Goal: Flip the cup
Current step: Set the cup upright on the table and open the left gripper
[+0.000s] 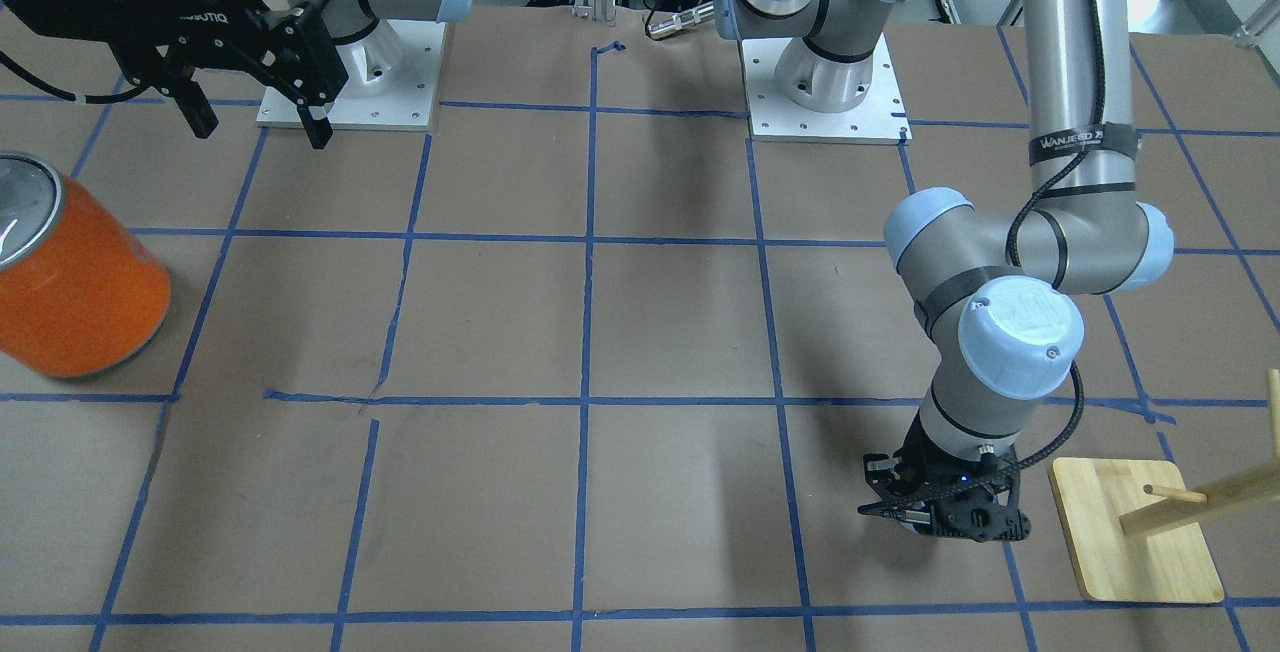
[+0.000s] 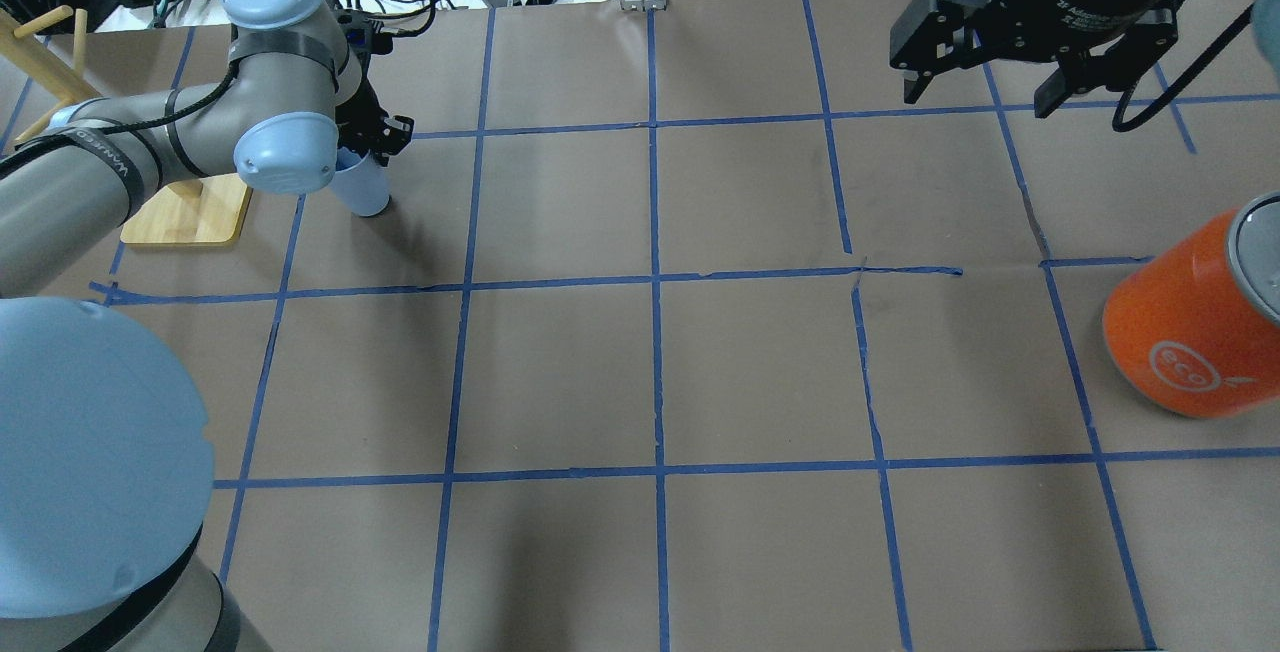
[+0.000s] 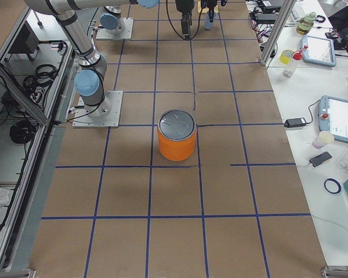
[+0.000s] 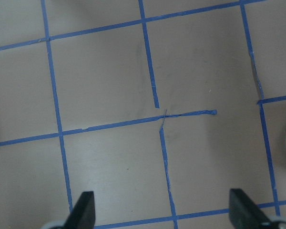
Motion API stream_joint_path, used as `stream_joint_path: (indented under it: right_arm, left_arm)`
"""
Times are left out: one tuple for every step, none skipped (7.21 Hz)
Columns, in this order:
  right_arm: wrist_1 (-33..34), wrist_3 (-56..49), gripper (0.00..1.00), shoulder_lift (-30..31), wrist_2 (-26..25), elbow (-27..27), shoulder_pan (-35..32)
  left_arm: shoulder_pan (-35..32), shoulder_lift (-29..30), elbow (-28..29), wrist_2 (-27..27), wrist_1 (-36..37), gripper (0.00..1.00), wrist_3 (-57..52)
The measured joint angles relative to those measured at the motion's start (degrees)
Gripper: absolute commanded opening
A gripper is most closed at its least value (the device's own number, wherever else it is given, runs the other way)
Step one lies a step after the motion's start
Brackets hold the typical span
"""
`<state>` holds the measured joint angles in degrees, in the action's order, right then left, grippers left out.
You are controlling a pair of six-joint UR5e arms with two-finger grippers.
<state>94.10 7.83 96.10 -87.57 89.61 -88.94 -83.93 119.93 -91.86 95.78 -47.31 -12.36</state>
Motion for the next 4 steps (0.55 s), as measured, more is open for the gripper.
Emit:
stream_joint_path:
  right_arm:
    - [-0.3, -0.2, 1.0, -0.1, 0.0, -0.1, 0.0]
    - [-0.5, -0.4, 1.0, -0.1, 0.1, -0.1, 0.0]
    - [-0.6, -0.4, 1.0, -0.1, 0.1, -0.3, 0.0]
    - [-0.7, -0.4, 1.0, -0.3, 0.1, -0.3, 0.0]
  left_arm:
    - [0.0, -0.5, 0.0, -0.2, 0.0, 1.0, 0.6]
    - [-0.2, -1.7, 0.0, -0.5, -0.2, 1.0, 1.6]
    - [-0.8, -3.8, 0.0, -0.6, -1.5, 1.0, 2.9]
    - [-2.4, -6.8, 0.4, -0.4, -5.4, 1.0, 5.8]
